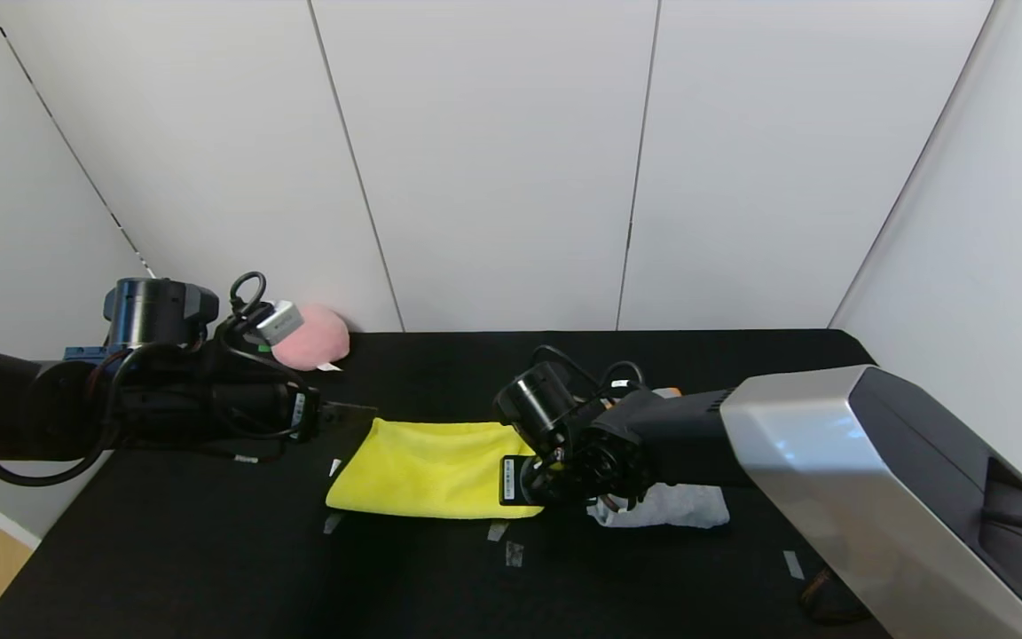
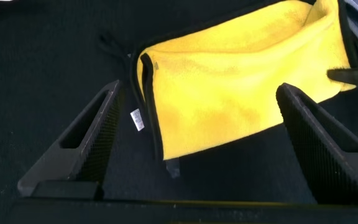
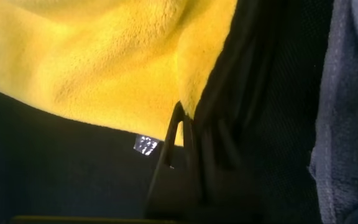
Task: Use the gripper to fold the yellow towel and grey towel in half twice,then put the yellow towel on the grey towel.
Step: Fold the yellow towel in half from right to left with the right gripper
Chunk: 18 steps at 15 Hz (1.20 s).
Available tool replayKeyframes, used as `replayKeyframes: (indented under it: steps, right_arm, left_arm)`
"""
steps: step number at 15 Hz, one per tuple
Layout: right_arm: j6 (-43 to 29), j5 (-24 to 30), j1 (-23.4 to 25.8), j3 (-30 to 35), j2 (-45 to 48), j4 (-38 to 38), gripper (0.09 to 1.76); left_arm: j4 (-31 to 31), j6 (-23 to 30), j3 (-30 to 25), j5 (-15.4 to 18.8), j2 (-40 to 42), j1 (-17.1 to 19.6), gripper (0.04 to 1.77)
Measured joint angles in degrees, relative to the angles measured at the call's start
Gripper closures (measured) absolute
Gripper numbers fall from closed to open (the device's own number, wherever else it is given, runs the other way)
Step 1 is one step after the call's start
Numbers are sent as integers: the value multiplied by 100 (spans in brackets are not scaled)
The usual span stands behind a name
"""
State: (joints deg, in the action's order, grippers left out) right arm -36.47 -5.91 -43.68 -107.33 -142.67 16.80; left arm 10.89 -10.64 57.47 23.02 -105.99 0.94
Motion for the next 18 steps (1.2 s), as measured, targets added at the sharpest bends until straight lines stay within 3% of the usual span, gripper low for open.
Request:
replayKeyframes:
  steps: [18]
  right_arm:
    - [-69, 1, 319, 11, 658, 205, 171]
  left_arm:
    - [-2, 0, -9, 0, 15, 2, 9]
